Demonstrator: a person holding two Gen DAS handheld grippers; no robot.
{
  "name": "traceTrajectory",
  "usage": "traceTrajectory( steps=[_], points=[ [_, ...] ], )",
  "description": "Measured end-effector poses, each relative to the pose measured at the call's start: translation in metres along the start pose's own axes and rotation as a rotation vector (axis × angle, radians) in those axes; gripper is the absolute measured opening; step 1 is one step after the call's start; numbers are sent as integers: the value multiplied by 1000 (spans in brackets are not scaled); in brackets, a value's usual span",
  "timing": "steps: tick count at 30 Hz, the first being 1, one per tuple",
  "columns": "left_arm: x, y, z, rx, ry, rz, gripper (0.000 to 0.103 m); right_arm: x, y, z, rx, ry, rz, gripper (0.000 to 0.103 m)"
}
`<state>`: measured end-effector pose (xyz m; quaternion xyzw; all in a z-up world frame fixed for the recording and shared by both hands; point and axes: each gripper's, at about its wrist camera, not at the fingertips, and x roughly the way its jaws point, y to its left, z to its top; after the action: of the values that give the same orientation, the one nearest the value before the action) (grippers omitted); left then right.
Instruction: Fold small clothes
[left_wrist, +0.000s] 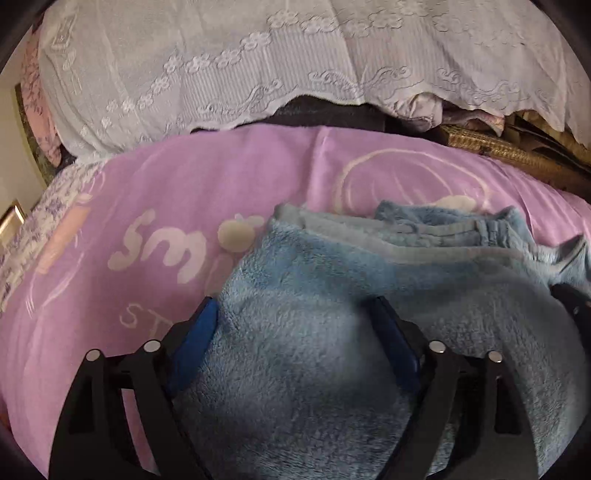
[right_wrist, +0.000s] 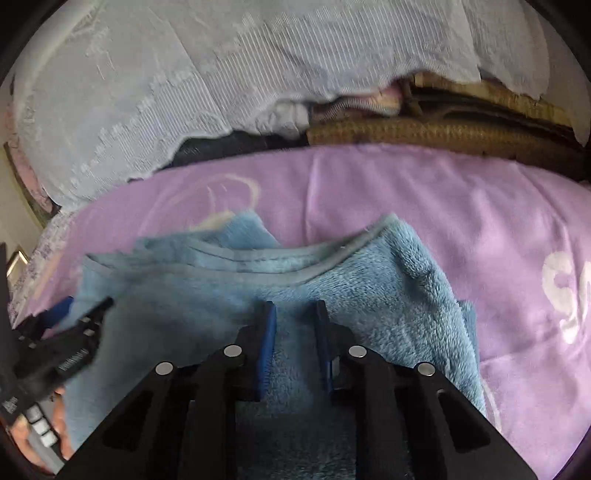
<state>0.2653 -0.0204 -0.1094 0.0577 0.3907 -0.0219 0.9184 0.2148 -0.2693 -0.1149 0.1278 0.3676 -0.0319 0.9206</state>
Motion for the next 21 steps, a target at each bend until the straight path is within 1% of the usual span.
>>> traceTrajectory(
  steps=[1, 2, 5, 7, 9, 11, 12, 13, 14, 16, 18, 19, 21],
  points=[
    [3, 6, 1, -35, 12, 3, 94, 1, -6, 1, 30, 1, 30, 18],
    [5, 10, 1, -55, 22, 4, 96, -2, -8, 2, 40, -1, 35, 18],
    [3, 14, 2, -69, 29, 0, 96, -5, -1, -3, 7, -24, 10, 18],
    [-12, 15, 4, -68, 5, -6, 95, -19, 2, -3, 18, -65, 8, 21],
    [-32, 15, 9, -80, -39, -34, 95, -35, 6, 0, 31, -110, 22, 23],
    [-49, 14, 13, -99, -61, -92, 95, -51, 14, 3, 36, -140, 62, 23],
    [-53, 11, 13, -95, -62, -123, 95, -56, 21, 3, 26, -145, 85, 23],
    [-56, 3, 12, -70, -55, -145, 95, -60, 30, 2, 1, -143, 105, 23],
    [-55, -3, 10, -44, -52, -147, 95, -61, 40, -1, -27, -136, 115, 23],
    [-50, -21, 3, 29, -47, -107, 95, -59, 59, -7, -86, -112, 116, 23],
    [-37, -33, -6, 80, -16, -58, 95, -50, 73, -13, -130, -75, 104, 23],
    [-29, -36, -11, 94, 5, -44, 95, -44, 78, -16, -146, -54, 91, 23],
    [-20, -37, -18, 110, 5, -10, 97, -30, 82, -23, -172, -13, 51, 21]
  ],
)
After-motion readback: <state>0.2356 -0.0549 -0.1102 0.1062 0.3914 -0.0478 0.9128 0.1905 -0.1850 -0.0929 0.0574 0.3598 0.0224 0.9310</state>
